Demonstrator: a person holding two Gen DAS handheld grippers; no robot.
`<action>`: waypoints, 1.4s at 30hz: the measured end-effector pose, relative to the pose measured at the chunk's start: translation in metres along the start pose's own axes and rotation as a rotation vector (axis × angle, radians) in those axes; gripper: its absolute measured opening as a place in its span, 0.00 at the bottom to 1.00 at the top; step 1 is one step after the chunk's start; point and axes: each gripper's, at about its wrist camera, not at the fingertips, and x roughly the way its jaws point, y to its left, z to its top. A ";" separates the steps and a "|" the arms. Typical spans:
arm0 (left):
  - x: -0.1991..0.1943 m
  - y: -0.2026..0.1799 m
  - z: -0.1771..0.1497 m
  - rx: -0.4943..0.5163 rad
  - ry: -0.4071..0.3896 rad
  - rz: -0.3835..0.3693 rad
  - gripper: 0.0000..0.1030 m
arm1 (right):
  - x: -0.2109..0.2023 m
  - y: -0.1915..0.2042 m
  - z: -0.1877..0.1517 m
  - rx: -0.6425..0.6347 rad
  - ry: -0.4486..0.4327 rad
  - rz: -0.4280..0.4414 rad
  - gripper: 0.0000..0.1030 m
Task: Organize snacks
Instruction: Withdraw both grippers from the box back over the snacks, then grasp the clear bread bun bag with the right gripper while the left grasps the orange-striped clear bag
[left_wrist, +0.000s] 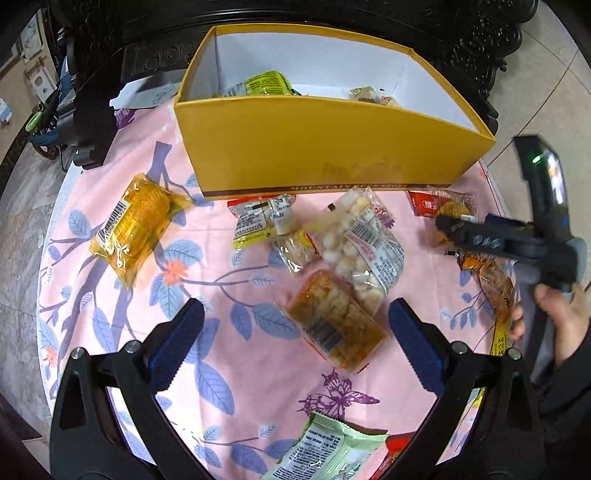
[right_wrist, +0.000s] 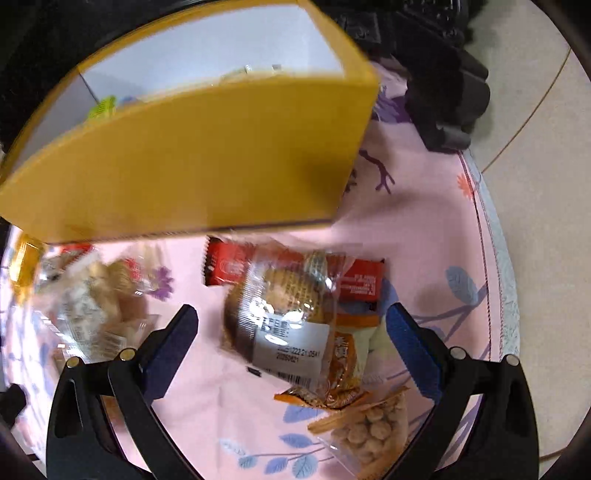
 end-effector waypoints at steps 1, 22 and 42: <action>0.000 0.000 0.001 -0.001 0.000 0.001 0.98 | 0.004 -0.001 -0.001 0.014 0.013 -0.018 0.99; 0.033 -0.011 -0.013 0.043 0.064 -0.019 0.98 | -0.034 -0.004 -0.024 0.005 -0.063 0.165 0.37; 0.075 -0.013 -0.030 -0.111 0.119 -0.046 0.98 | -0.050 0.027 -0.044 -0.061 -0.054 0.223 0.28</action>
